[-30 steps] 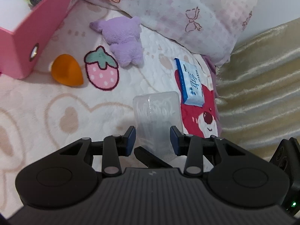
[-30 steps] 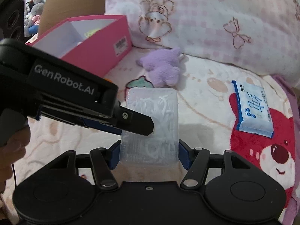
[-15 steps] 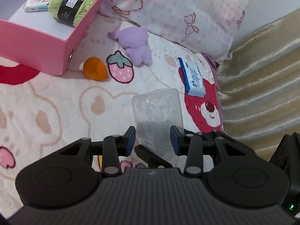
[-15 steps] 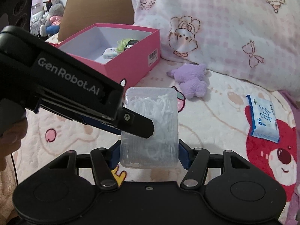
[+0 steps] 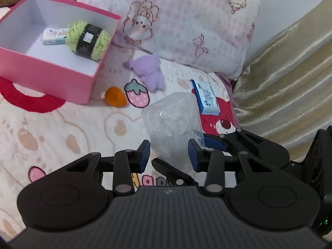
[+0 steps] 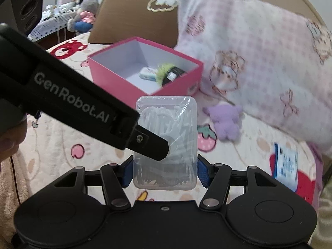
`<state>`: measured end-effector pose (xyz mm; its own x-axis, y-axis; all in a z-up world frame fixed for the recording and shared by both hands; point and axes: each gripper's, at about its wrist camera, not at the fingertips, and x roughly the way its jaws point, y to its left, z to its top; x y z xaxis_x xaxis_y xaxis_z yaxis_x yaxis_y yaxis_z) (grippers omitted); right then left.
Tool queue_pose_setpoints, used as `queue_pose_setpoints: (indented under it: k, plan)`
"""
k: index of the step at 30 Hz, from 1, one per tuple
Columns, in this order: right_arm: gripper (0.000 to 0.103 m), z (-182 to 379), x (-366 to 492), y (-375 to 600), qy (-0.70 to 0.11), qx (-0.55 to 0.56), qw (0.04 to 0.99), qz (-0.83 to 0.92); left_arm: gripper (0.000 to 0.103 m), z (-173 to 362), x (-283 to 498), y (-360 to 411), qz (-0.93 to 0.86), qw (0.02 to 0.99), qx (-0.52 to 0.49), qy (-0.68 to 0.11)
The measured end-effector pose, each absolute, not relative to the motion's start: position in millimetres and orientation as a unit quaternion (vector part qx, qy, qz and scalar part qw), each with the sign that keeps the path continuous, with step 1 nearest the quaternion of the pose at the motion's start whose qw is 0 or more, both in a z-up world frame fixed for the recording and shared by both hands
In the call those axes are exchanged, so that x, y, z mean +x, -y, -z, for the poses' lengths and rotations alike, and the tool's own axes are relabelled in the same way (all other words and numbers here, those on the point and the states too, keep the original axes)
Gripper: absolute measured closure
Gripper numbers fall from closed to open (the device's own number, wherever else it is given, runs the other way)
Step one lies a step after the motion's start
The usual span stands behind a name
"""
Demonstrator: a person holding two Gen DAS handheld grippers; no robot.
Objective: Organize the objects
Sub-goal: 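Lift the clear box with the left gripper over the pink box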
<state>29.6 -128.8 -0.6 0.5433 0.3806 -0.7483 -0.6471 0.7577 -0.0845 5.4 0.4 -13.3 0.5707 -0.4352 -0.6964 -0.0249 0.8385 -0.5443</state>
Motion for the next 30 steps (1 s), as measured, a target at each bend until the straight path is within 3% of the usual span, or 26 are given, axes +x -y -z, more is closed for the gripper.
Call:
queue_pose_setpoints:
  k: [30]
  plan:
    - [0.039,-63,61,18,-0.268,-0.268,0.847,-0.374,0.065,-64,7,-108,0.077,0.885,-0.234,-0.394]
